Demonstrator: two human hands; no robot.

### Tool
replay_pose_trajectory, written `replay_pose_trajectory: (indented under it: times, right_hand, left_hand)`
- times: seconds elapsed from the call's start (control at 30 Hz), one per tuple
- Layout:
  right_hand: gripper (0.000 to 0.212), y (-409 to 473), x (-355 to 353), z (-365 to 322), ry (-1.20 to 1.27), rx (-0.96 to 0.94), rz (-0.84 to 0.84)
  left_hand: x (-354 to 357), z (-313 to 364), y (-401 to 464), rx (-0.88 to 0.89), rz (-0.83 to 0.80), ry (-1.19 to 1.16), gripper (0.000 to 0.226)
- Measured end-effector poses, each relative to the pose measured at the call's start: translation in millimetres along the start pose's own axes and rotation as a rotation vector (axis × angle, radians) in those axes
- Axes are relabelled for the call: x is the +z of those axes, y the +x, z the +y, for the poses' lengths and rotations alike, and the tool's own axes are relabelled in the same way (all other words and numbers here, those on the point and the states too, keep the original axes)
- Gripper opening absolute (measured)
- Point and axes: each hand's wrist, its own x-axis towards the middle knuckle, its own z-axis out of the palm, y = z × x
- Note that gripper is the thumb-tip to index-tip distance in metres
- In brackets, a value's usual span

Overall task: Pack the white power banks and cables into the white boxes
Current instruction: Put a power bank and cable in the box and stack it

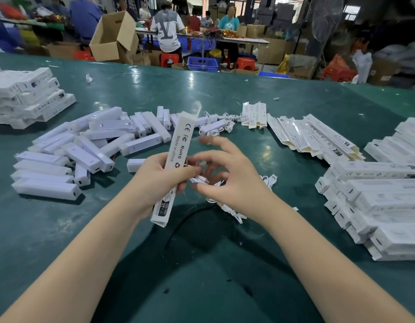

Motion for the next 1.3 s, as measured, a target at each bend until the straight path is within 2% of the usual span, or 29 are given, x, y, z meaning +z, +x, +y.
replay_pose_trajectory:
  times: [0.07, 0.2, 0.33, 0.5, 0.73, 0.83, 0.93, 1.07, 1.17, 1.3]
  right_hand:
    - [0.042, 0.2, -5.2, -1.0, 0.059, 0.065, -0.037]
    - [0.053, 0.4, -17.2, -1.0, 0.126, 0.175, -0.207]
    - [0.046, 0.6, -26.5, -1.2, 0.174, 0.218, -0.296]
    - [0.036, -0.7, -29.0, -1.6, 0.317, 0.271, -0.228]
    - [0.022, 3.6, -16.9, 4.4, 0.567, 0.204, -0.132]
    - [0.018, 5.4, -12.9, 9.0, 0.624, 0.196, -0.069]
    - [0.016, 5.9, -14.3, 11.7, 0.638, 0.171, 0.025]
    - [0.014, 7.8, -17.0, 12.0, 0.664, 0.151, 0.149]
    - [0.014, 9.2, -20.0, 11.2, 0.677, 0.149, 0.243]
    - [0.015, 10.2, -25.5, 10.6, 0.722, 0.173, 0.325]
  left_hand:
    - [-1.1, 1.6, -1.3, -0.014, -0.037, -0.011, 0.011]
    - [-2.2, 6.4, -4.6, -0.042, -0.16, -0.009, 0.033]
    - [-1.6, 8.8, -7.1, -0.081, -0.232, -0.015, 0.057]
    - [-3.3, 9.4, -5.6, -0.131, -0.268, -0.15, 0.058]
    - [-6.6, 7.1, -3.4, -0.168, -0.33, -0.278, 0.04]
    - [-4.5, 6.6, -3.4, -0.19, -0.3, -0.368, 0.035]
    - [0.9, 7.7, -2.6, -0.153, -0.198, -0.387, 0.039]
    - [13.2, 4.9, -2.1, 0.007, -0.005, -0.264, 0.039]
    - [21.4, 0.1, -2.6, 0.117, 0.056, -0.236, 0.041]
    - [20.9, -7.3, -0.4, 0.237, 0.121, -0.082, 0.023]
